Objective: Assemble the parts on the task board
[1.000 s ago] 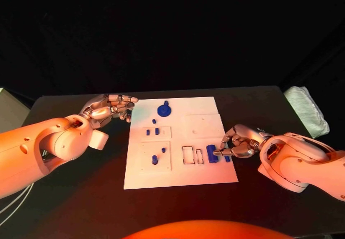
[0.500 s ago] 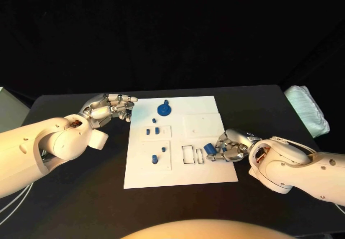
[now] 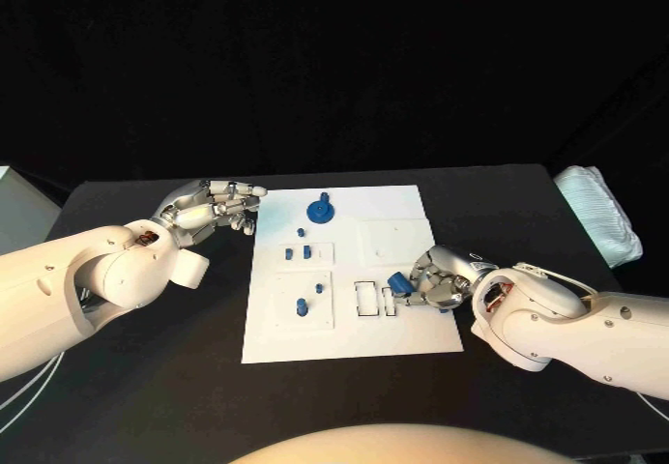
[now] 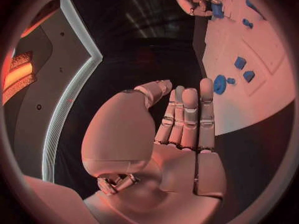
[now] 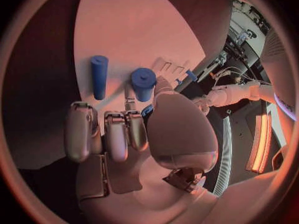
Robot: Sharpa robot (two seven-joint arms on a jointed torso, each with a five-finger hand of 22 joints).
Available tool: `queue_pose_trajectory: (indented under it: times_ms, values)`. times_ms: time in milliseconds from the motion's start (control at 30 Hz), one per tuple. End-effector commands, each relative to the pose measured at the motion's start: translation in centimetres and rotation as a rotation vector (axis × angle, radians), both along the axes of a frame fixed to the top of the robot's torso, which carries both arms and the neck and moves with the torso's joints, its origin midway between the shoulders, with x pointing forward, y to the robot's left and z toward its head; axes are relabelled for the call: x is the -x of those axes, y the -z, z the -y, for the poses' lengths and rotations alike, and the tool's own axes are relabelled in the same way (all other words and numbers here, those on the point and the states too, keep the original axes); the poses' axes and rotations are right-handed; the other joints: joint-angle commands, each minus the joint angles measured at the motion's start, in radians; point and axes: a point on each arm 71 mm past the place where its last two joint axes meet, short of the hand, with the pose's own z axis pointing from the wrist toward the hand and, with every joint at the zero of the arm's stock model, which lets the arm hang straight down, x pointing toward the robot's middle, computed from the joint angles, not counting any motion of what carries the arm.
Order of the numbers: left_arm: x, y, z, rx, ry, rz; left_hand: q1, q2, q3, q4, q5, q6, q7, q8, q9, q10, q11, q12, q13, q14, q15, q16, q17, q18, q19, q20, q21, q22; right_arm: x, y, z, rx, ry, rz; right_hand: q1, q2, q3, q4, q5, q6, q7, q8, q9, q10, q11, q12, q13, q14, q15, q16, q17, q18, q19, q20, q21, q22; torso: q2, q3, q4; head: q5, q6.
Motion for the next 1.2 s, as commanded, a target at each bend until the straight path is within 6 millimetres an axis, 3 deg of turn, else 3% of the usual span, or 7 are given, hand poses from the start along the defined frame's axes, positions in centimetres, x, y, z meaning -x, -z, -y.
queue_pose_trajectory:
  times_ms: [33,233,500,667,900,1033,1200]
  values:
    - [0.1,-0.1,0.2,0.009,0.019,0.003,-0.004,0.003,-0.005,0.002,0.0,-0.003,0.003,-0.001,-0.001,-0.001,0.001,-0.002,-0.001,-0.002,0.001,-0.005,-0.002,0.014,0.005,0.005,-0.005,-0.001,0.5,1.0,0.4,0.01,0.027,-0.036,0.075,0.061,0.021,-0.007,0.001,0.006,-0.006,0.008,-0.056,0.049,-0.005,0.006,0.188,0.085,-0.008,0.005,0.153,-0.013,0.002,-0.007,0.006,0.091,0.0,-0.0001,-0.0022,0.001,0.0]
    - [0.1,-0.1,0.1,0.007,0.018,0.001,-0.005,0.004,-0.005,0.004,0.0,-0.003,0.003,-0.001,-0.001,-0.001,0.001,-0.001,-0.002,-0.002,0.002,-0.005,-0.002,0.014,0.005,0.005,-0.006,-0.002,1.0,0.1,-0.1,-0.088,0.048,-0.017,0.064,0.067,0.049,-0.004,0.012,0.024,-0.013,0.017,-0.056,0.058,-0.011,0.016,0.198,0.086,-0.013,0.006,0.158,-0.015,0.006,-0.01,0.015,0.099,-0.002,0.0003,-0.0009,0.002,-0.001]
    - [0.0,0.0,0.1,0.005,0.016,-0.001,-0.005,0.004,-0.005,0.004,0.0,-0.003,0.003,-0.001,-0.001,-0.001,0.001,-0.001,-0.002,-0.002,0.002,-0.005,-0.002,0.014,0.005,0.005,-0.006,-0.002,1.1,-2.3,-1.0,-0.167,0.042,-0.031,0.032,0.072,0.067,-0.004,0.01,0.034,-0.017,0.022,-0.058,0.064,-0.015,0.022,0.206,0.086,-0.016,0.006,0.158,-0.016,0.008,-0.014,0.017,0.103,-0.003,-0.0027,-0.0009,-0.001,0.001]
    - [0.0,0.0,0.2,0.005,0.017,-0.002,-0.005,0.004,-0.005,0.004,0.0,-0.003,0.003,-0.001,-0.001,-0.001,0.001,-0.001,-0.002,-0.002,0.002,-0.005,-0.002,0.014,0.005,0.005,-0.006,-0.002,1.1,-2.1,-2.0,-0.152,0.003,-0.096,0.023,0.077,0.079,-0.004,0.007,0.038,-0.02,0.025,-0.058,0.066,-0.017,0.025,0.209,0.087,-0.018,0.007,0.161,-0.017,0.01,-0.015,0.021,0.107,0.001,0.0014,-0.0012,0.003,-0.001]
    - [0.1,0.0,0.3,0.006,0.021,-0.003,-0.005,0.004,-0.005,0.004,0.0,-0.003,0.003,-0.001,-0.001,-0.001,0.001,-0.001,-0.002,-0.002,0.002,-0.005,-0.002,0.014,0.005,0.005,-0.006,-0.002,1.0,-1.4,-3.4,-0.125,-0.033,-0.15,0.004,0.074,0.087,-0.004,-0.003,0.038,-0.019,0.026,-0.059,0.068,-0.017,0.026,0.211,0.088,-0.018,0.008,0.165,-0.017,0.01,-0.017,0.023,0.109,0.0,-0.001,-0.0007,0.003,-0.003]
    - [0.1,0.0,0.3,0.006,0.023,-0.004,-0.005,0.004,-0.005,0.004,0.0,-0.003,0.003,-0.001,-0.001,-0.001,0.001,-0.001,-0.002,-0.002,0.002,-0.005,-0.002,0.014,0.005,0.005,-0.006,-0.002,0.8,-1.2,-4.3,-0.099,-0.051,-0.16,-0.04,0.056,0.092,-0.004,-0.048,0.043,-0.019,0.031,-0.06,0.072,-0.017,0.031,0.217,0.088,-0.018,0.008,0.165,-0.017,0.01,-0.017,0.021,0.111,-0.001,-0.0005,0.0006,0.003,-0.004]
    - [0.1,0.0,0.4,0.007,0.028,-0.007,-0.006,0.004,-0.006,0.005,0.001,-0.003,0.003,-0.001,-0.002,-0.002,0.001,-0.001,-0.002,-0.002,0.002,-0.005,-0.001,0.014,0.006,0.006,-0.008,-0.003,0.5,-1.1,-4.9,-0.08,-0.052,-0.144,-0.079,0.05,0.094,-0.003,-0.08,0.046,-0.018,0.037,-0.061,0.074,-0.016,0.033,0.22,0.087,-0.018,0.008,0.164,-0.017,0.01,-0.016,0.02,0.113,0.0,-0.0009,0.002,0.004,-0.003]
